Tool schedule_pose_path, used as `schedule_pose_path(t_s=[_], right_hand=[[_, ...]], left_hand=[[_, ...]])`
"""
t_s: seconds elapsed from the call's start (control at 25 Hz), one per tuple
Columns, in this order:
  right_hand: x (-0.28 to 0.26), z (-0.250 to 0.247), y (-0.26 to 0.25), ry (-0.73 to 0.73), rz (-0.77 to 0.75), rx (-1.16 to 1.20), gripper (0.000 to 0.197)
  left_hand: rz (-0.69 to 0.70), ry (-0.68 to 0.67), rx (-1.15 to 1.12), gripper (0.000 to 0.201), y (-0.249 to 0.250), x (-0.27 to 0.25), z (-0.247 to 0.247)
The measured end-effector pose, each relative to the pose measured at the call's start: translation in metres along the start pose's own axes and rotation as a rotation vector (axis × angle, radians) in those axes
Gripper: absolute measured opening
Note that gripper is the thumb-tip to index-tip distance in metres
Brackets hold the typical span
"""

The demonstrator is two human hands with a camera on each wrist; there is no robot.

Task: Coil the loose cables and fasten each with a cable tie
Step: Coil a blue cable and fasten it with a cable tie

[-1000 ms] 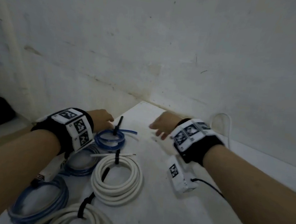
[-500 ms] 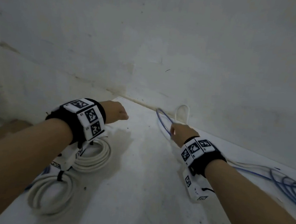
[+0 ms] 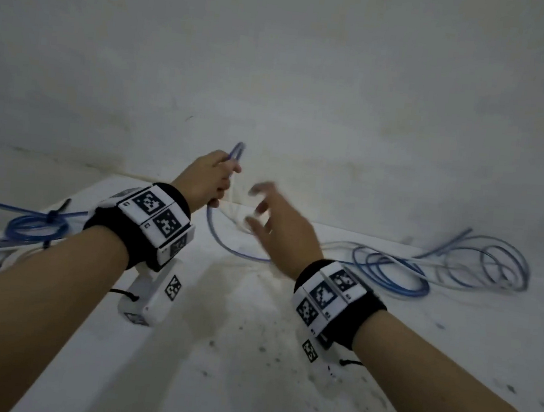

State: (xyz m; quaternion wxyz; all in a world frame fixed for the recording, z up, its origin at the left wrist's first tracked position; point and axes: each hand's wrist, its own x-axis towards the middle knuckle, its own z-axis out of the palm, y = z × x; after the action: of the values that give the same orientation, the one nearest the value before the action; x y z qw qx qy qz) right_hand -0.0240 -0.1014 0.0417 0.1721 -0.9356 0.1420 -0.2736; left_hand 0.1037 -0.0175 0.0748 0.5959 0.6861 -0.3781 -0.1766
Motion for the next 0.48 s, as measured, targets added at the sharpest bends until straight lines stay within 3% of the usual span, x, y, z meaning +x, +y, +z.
schedule_pose_path(t_s=[0.04,0.12,0.2,0.24,0.36,0.48], right_hand=[[0.0,-0.015,0.008,0.112,0.025,0.005,0.045],[0.005,-0.045,0.023,0.063,0.11,-0.151,0.044],[0.002,-0.065,0.04,-0.124,0.235,-0.296,0.019],[-0.004,-0.072,0.051,-0.149,0.293,-0.298,0.02],[-0.029,-0.083,0.08,-0.039,0.345,-0.12,0.008],[-0.043,-0.093,0.073,0.069,0.182,0.075,0.05]], left_hand=[[0.072,-0.09,0.056,0.028,0.004,-0.005,0.009],[0.208,-0.211,0.118,0.027,0.015,-0.02,0.026],[0.328,-0.175,0.069,0.025,0.027,-0.031,0.038],[0.36,-0.117,0.013,0.027,0.033,-0.034,0.041],[0.336,-0.076,-0.072,0.034,0.045,-0.036,0.041],[0.334,-0.266,0.088,0.026,0.044,-0.046,0.051]])
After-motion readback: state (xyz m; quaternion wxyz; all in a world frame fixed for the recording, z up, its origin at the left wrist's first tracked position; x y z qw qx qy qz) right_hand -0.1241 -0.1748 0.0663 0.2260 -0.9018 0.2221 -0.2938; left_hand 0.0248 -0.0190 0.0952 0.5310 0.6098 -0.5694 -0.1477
